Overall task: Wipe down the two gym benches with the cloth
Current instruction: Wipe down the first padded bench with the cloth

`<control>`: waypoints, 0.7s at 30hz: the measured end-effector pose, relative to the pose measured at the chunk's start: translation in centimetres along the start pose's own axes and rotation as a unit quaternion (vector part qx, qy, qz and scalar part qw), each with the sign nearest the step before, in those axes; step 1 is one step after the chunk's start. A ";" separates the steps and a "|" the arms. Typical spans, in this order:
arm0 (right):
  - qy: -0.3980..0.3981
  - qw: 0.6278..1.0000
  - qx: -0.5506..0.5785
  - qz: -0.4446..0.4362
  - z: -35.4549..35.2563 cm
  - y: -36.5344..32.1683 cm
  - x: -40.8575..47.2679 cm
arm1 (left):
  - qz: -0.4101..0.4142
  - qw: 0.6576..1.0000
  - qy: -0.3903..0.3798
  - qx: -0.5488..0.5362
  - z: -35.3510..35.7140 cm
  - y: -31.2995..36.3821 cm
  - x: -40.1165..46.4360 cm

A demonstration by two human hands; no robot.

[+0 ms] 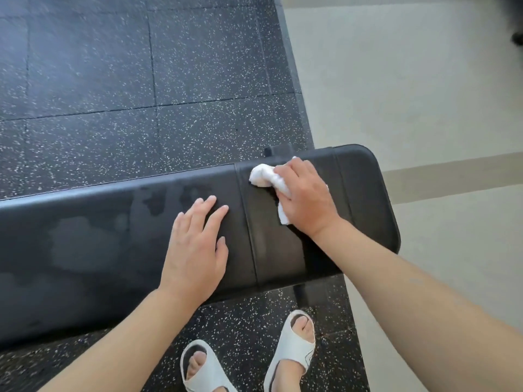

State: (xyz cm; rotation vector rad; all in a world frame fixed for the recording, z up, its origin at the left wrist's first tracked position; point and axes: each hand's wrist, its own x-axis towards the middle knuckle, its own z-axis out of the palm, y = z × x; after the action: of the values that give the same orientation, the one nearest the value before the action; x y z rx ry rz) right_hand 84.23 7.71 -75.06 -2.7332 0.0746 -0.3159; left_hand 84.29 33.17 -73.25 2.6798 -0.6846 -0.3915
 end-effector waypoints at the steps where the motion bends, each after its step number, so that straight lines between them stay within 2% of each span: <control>1: 0.025 0.998 -0.011 0.049 0.6 -1.1 0.0 | -0.002 1.000 -0.006 -0.002 -0.1 0.1 -0.1; 3: 0.041 0.989 -0.029 0.142 2.0 -3.8 -1.0 | 0.000 0.999 -0.032 -0.002 -0.6 0.0 -0.3; 4: 0.024 0.985 -0.039 0.168 2.6 -5.4 -1.7 | 0.004 0.999 -0.048 0.001 -1.1 -0.3 -0.5; 7: -0.027 0.988 -0.024 0.147 2.6 -10.2 -4.7 | 0.009 0.994 -0.104 0.019 -3.3 -1.5 -1.5; 10: -0.083 0.991 0.007 0.107 0.3 -12.7 -6.6 | -0.036 0.988 -0.146 0.043 -6.3 -3.4 -2.9; 12: -0.156 0.981 0.027 0.114 -1.8 -13.3 -6.5 | -0.074 0.986 -0.145 0.047 -8.8 -5.0 -3.9; 14: -0.191 0.969 0.043 0.150 -3.6 -13.5 -6.3 | -0.093 0.984 -0.144 0.055 -11.3 -6.1 -5.0; 17: -0.151 0.959 0.094 0.222 -7.6 -15.2 -5.4 | -0.099 0.987 -0.118 0.046 -15.5 -6.0 -6.5; 21: -0.098 0.960 0.115 0.236 -13.6 -17.6 -3.0 | -0.095 0.990 -0.096 0.033 -21.1 -4.3 -7.7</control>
State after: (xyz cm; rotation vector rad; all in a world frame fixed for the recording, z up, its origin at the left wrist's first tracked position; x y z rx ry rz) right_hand 78.36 19.19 -56.74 -2.4040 0.5855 0.0776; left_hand 86.79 46.15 -54.51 2.8037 -0.5040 -0.6966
